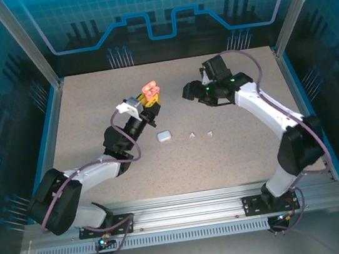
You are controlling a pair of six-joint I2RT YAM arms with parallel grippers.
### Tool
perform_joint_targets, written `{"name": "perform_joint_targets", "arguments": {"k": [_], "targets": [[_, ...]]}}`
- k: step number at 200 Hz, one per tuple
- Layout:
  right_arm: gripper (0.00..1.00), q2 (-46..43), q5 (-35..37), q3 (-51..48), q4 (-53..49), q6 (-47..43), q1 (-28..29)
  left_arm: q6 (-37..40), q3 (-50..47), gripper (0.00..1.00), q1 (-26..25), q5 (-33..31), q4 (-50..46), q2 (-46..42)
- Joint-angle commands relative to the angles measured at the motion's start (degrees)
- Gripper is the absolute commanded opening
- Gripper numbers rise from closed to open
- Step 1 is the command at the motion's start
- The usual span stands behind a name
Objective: Insert the wireless bluetooth earbuds into the charging case
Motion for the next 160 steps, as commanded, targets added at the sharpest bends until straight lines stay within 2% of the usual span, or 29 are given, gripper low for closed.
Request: {"name": "perform_joint_targets", "arguments": {"k": [1,43,83,107,136,160], "targets": [[0.65,5.64,1.26,6.38,-1.53,-0.40,0.25,-0.67,-1.09,0.00,1.43,-4.56,-0.78,-1.78],[0.65,23.96,7.07,25.84,-9.49,-1.26,3.10,-2.76,-3.19,0.00,4.08,-10.30,-0.72,-2.66],[0.63,46.15,11.64,55.10,-19.04,-3.88,5.77,-2.84,-3.73,0.00,5.67,-11.84,-4.20,-5.11],[0.60,57.24,12.44,69.93,-21.00,-4.87,6.57,-2.73,-4.07,0.00,6.13,-11.82,-5.24,-6.07],[0.53,61.56,11.31,72.17,-14.28,-4.23,6.61,-4.06,-4.39,0.00,6.97,-11.04,-5.63,-6.53],[0.53,62.95,11.68,72.41,-9.15,-5.10,7.07,-4.82,-4.37,0.00,7.05,-9.97,-6.07,-6.32]]}}
